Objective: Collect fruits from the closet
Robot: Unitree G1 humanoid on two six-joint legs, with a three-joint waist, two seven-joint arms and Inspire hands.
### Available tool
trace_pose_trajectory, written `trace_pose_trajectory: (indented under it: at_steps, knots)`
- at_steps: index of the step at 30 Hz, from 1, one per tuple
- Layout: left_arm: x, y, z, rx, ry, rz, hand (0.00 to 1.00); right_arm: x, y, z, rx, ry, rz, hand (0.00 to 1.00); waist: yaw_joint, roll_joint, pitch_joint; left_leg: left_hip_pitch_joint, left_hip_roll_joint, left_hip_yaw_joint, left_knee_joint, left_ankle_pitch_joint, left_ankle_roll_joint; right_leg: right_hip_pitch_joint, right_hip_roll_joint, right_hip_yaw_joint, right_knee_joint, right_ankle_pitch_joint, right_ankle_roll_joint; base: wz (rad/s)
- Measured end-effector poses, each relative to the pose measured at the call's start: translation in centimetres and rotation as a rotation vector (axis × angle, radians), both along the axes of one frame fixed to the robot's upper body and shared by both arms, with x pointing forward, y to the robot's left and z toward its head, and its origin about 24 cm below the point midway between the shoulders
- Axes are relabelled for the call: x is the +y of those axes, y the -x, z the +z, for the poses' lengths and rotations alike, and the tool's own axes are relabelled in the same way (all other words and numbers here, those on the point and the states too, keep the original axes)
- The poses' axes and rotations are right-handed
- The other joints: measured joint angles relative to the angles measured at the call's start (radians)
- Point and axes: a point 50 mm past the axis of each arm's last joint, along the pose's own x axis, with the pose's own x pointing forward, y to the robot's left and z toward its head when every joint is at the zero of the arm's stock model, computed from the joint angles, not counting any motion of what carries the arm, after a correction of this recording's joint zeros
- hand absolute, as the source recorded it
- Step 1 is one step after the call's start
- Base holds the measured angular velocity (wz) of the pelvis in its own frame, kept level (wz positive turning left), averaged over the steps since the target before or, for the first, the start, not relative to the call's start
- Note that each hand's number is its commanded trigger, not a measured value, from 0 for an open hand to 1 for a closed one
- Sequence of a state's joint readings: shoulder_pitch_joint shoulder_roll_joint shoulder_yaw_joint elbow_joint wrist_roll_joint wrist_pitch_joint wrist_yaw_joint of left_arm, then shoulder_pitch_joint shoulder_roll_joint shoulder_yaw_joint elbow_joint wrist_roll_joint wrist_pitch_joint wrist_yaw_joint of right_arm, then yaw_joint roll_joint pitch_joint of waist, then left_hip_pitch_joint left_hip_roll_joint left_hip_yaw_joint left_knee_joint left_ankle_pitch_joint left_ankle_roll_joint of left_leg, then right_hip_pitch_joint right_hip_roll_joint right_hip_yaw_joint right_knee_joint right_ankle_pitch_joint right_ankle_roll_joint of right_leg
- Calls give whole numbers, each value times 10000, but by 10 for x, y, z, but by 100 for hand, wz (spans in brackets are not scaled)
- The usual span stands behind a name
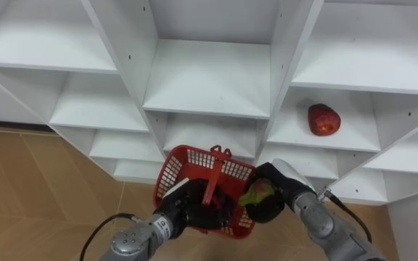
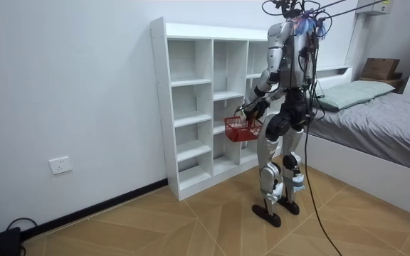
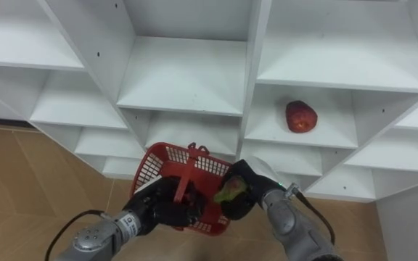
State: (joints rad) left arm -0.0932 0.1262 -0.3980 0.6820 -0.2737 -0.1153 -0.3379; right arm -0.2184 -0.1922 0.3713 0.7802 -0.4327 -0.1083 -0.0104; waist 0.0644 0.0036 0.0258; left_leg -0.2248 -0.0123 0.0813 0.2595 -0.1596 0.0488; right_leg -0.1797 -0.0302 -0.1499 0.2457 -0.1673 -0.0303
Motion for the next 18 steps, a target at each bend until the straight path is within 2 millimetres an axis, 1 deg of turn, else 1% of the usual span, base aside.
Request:
trace_pose_trajectory:
  at_steps: [5,11,12,14,15,16,18]
  knots:
    - [-1,1,0,32,-9,-142,100,0,0,0,-96,3,-77,100,-20,-18,1,21,-1,0,4,2,0,19,0,0,-3,0,0,0]
    - [-4,3,-1,111,13,-440,100,0,0,0,-148,-11,-172,100,-22,-100,5,34,-4,1,16,2,0,49,-4,-12,-24,-1,1,0]
    - [-4,3,-1,130,29,-490,100,0,0,0,-122,-21,-198,96,-23,-109,5,33,-4,0,18,2,0,51,-6,-18,-26,-1,1,0]
    - [-4,3,-1,135,48,-509,100,1,0,-1,-20,-188,-386,27,-22,-116,4,32,-4,-1,20,2,0,53,-6,-18,-27,-1,1,0]
    - [-5,3,-1,132,63,-515,100,1,0,-1,15,-252,-434,3,-16,-117,5,32,-4,-1,19,2,0,51,-5,-14,-27,-1,1,0]
    - [-5,3,-1,131,63,-515,100,1,1,-1,30,-266,-438,0,-19,-117,5,32,-4,-1,20,2,0,51,-5,-14,-28,-1,1,0]
    - [-5,3,-1,119,64,-518,100,3,1,-3,110,-325,-464,0,-22,-117,5,31,-4,0,19,2,0,51,-3,-8,-32,-1,2,0]
